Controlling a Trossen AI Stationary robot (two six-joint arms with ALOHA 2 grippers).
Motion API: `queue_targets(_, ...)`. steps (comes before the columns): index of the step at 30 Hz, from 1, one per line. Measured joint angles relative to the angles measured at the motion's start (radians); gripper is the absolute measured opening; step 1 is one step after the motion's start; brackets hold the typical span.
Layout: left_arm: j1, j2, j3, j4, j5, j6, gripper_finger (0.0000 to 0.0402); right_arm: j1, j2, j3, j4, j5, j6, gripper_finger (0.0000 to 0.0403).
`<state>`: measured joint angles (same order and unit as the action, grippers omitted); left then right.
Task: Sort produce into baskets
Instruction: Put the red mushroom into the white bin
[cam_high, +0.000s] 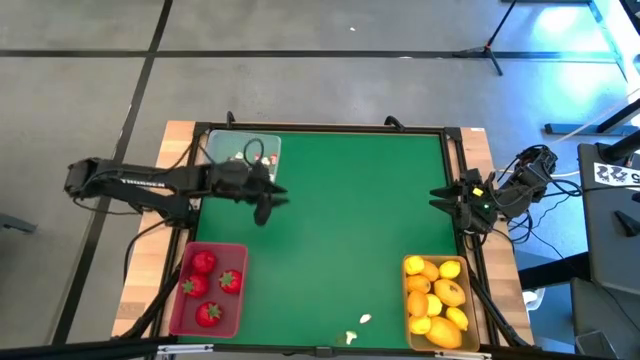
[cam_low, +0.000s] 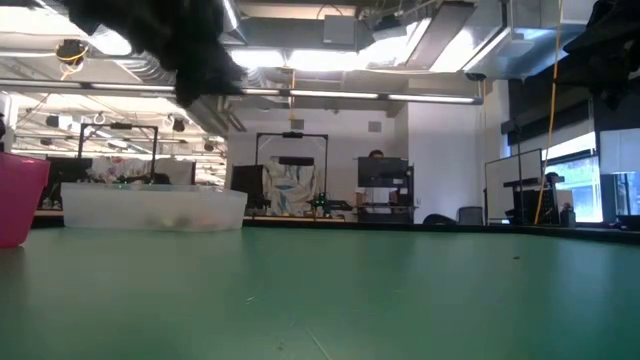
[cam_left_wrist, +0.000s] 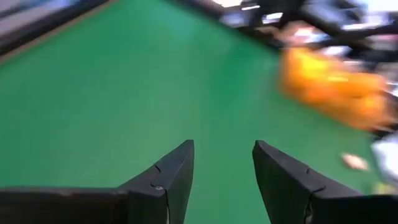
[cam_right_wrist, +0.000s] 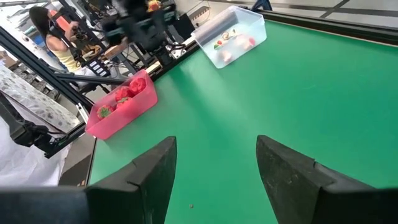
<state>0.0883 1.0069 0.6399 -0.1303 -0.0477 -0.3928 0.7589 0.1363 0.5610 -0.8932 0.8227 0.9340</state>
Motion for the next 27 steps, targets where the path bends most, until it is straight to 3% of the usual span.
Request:
queue_targets(7,-0.236,0.149,0.001,0.31,0.0,0.0,0.0158,0.0,0.0,0.0,0.0,0.0,0.0,0.0221)
queue_targets(14,-0.375,0.404,0.015,0.634,-0.074,-0.05,0.0158,0.0,0.0,0.0,0.0,0.008,0.0,0.0221)
queue_targets(23,-0.451,0.73,0.268,0.661,-0.103,-0.062,0.0158,0.0,0.0,0.0,0.002,0.008,0.0,0.0221)
queue_targets(27,-0.456,0.826,0.388,0.59,-0.107,-0.089,0.0158,0.0,0.0,0.0,0.002,0.008,0.001,0.0221)
